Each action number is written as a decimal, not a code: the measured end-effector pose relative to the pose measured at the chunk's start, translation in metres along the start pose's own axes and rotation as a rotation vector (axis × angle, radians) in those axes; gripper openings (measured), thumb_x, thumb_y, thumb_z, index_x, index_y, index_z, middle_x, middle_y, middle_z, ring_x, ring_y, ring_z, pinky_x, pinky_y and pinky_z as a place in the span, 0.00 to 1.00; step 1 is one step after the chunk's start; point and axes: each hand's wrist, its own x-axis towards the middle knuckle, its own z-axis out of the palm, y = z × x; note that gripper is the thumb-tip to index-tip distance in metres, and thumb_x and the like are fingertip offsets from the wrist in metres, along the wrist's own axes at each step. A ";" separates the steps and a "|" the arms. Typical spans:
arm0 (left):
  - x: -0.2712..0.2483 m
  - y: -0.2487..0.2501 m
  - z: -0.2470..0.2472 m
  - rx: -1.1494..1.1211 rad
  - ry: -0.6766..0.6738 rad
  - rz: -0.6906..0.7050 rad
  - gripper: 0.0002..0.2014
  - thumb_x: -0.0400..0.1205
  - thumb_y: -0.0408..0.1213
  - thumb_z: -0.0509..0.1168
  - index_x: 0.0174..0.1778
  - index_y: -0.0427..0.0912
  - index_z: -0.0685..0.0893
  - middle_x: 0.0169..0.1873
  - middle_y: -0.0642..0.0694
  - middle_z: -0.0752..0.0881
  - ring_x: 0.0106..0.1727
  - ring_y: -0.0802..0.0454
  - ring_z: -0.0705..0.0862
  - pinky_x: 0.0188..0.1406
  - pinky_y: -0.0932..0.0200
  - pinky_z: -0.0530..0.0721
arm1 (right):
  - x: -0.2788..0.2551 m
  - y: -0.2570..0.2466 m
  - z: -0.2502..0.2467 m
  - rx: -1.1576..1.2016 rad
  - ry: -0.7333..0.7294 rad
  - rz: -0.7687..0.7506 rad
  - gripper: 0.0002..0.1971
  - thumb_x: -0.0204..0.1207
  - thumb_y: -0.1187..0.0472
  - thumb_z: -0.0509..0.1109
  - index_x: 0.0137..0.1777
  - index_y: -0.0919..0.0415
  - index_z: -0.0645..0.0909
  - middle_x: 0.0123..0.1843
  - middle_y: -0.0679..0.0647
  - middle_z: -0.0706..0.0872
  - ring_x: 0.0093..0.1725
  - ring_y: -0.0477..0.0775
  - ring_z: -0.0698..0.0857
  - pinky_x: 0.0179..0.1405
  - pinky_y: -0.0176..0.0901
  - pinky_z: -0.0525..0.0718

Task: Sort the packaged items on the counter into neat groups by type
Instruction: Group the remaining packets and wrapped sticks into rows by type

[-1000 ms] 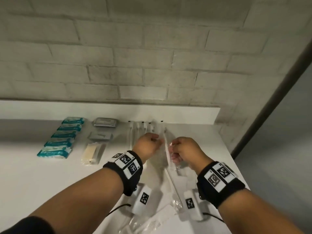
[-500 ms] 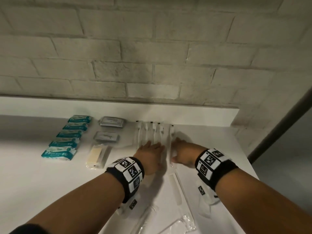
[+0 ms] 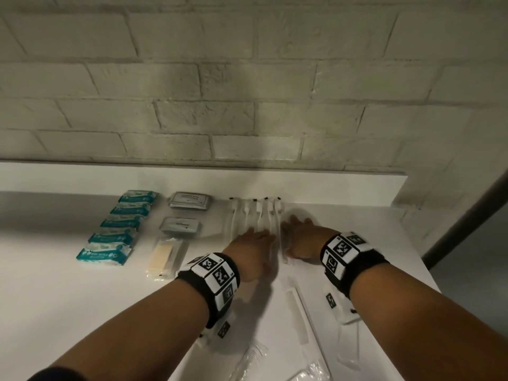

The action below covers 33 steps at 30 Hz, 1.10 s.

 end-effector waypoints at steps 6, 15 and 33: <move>-0.020 -0.006 -0.010 -0.052 -0.050 -0.178 0.53 0.73 0.64 0.67 0.85 0.48 0.42 0.85 0.40 0.39 0.85 0.38 0.40 0.83 0.41 0.47 | -0.010 0.007 -0.010 0.074 0.035 0.021 0.38 0.84 0.55 0.58 0.85 0.55 0.37 0.87 0.55 0.43 0.85 0.64 0.49 0.83 0.55 0.53; -0.024 -0.015 -0.017 -0.078 -0.093 -0.261 0.53 0.74 0.63 0.67 0.85 0.45 0.42 0.85 0.38 0.41 0.85 0.36 0.42 0.82 0.46 0.49 | -0.019 0.005 -0.008 0.048 0.029 0.001 0.41 0.82 0.48 0.61 0.85 0.53 0.38 0.87 0.57 0.47 0.84 0.65 0.53 0.82 0.57 0.58; -0.165 0.019 0.009 0.332 -0.152 0.441 0.27 0.79 0.38 0.69 0.73 0.61 0.73 0.78 0.55 0.68 0.74 0.48 0.68 0.69 0.49 0.71 | -0.144 -0.004 0.065 -0.289 0.315 -0.534 0.22 0.78 0.66 0.66 0.70 0.46 0.76 0.82 0.51 0.65 0.79 0.57 0.66 0.77 0.49 0.64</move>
